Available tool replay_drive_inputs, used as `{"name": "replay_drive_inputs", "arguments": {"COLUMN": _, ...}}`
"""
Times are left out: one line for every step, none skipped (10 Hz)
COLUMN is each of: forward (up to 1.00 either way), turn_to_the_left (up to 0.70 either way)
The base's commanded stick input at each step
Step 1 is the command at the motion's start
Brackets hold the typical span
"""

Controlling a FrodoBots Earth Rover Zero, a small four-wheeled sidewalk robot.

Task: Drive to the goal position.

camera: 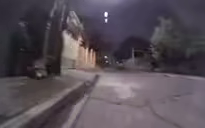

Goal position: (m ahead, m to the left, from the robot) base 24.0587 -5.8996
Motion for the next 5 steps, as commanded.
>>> {"name": "replay_drive_inputs", "arguments": {"forward": 0.7, "turn_to_the_left": -0.27}}
{"name": "replay_drive_inputs", "arguments": {"forward": 0.7, "turn_to_the_left": -0.15}}
{"name": "replay_drive_inputs", "arguments": {"forward": 0.7, "turn_to_the_left": -0.02}}
{"name": "replay_drive_inputs", "arguments": {"forward": 0.7, "turn_to_the_left": 0.0}}
{"name": "replay_drive_inputs", "arguments": {"forward": 0.7, "turn_to_the_left": 0.0}}
